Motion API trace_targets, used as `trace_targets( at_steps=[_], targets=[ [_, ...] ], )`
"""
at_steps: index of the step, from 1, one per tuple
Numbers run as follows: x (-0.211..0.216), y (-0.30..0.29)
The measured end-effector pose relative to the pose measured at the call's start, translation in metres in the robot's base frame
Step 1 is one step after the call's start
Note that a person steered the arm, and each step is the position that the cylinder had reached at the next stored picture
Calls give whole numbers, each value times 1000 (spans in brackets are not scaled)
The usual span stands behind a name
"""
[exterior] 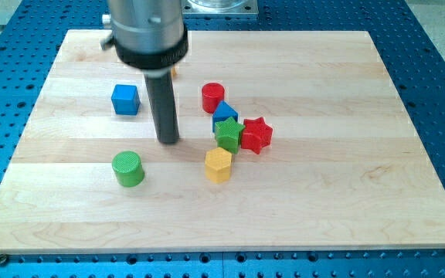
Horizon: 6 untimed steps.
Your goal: Move the green star slightly to the right
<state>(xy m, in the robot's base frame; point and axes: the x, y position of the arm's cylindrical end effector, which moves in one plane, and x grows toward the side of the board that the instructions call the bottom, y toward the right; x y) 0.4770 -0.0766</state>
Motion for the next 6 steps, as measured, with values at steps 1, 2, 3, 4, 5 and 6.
trace_targets(
  at_steps=[1, 2, 3, 4, 5, 6],
  targets=[
    [8, 24],
    [-2, 53],
    [-31, 56],
    [-38, 89],
    [-31, 71],
    [-57, 69]
  ],
)
